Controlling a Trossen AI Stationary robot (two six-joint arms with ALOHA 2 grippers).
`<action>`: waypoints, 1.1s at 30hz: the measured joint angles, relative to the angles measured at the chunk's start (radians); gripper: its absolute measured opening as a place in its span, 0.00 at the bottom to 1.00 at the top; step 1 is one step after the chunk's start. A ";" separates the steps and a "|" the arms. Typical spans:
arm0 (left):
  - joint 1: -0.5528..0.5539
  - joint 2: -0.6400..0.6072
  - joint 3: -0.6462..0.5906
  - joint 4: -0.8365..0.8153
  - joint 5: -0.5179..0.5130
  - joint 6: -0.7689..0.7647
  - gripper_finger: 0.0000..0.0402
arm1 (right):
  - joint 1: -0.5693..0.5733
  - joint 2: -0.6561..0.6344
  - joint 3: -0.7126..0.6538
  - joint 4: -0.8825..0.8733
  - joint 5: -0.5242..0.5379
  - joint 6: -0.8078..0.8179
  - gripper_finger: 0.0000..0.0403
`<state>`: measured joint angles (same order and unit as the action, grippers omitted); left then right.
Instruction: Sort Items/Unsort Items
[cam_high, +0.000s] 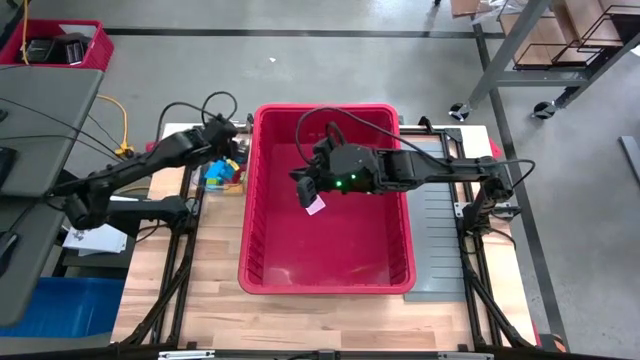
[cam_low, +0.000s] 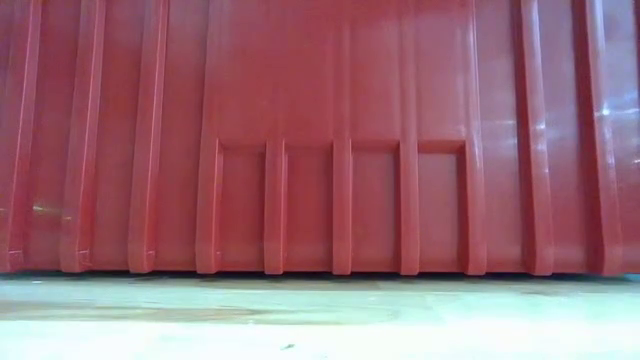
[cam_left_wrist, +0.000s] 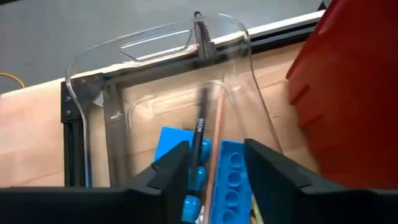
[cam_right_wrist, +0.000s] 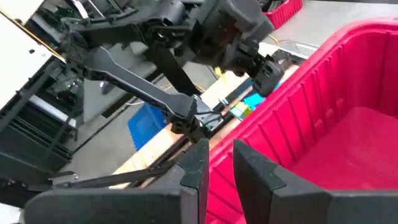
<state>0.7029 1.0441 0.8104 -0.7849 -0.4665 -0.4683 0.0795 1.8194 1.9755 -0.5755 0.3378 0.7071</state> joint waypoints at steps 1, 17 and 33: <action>0.003 -0.002 0.001 0.003 0.008 0.000 0.39 | 0.000 0.000 0.000 -0.010 0.000 0.000 0.15; -0.164 -0.069 0.386 -0.001 0.226 -0.096 0.55 | -0.034 -0.116 0.000 -0.407 0.100 0.054 0.15; -0.378 0.507 0.623 -0.099 0.618 -0.324 0.46 | -0.038 -0.138 0.001 -0.595 0.080 0.157 0.15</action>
<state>0.3251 1.5508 1.4335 -0.8836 0.1512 -0.7920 0.0418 1.6810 1.9762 -1.1709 0.4175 0.8642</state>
